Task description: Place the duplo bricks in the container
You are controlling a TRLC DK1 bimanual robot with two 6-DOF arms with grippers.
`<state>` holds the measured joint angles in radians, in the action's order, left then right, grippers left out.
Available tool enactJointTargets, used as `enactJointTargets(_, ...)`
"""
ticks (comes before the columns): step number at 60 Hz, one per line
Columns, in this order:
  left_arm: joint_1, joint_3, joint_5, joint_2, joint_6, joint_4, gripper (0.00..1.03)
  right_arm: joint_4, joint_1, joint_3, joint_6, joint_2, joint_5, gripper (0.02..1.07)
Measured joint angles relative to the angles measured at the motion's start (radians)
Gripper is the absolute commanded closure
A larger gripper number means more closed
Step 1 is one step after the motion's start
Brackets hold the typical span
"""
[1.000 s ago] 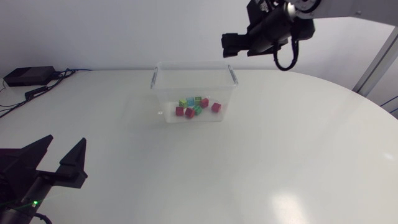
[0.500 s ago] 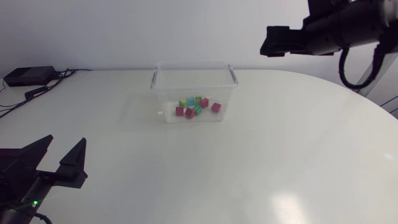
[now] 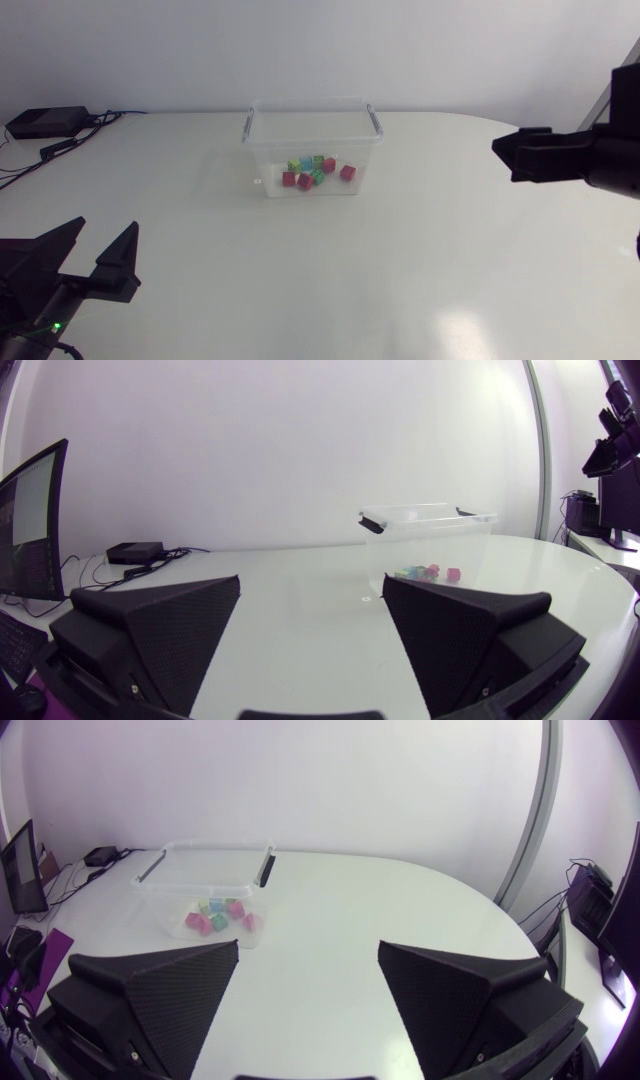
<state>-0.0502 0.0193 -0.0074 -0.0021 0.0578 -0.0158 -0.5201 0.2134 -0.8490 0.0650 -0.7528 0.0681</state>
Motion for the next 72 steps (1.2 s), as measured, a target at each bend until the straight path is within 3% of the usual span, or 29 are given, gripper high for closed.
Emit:
enactJointTargets(26,0.000,0.000,0.000,0.000,0.000,0.000,0.04,0.064,0.000,0.319,-0.029,0.398,0.015,0.07)
enactJointTargets(72,0.032,0.000,0.000,0.000,-0.024,0.000,0.04,0.418,-0.164,0.722,-0.045,0.676,-0.045,0.07)
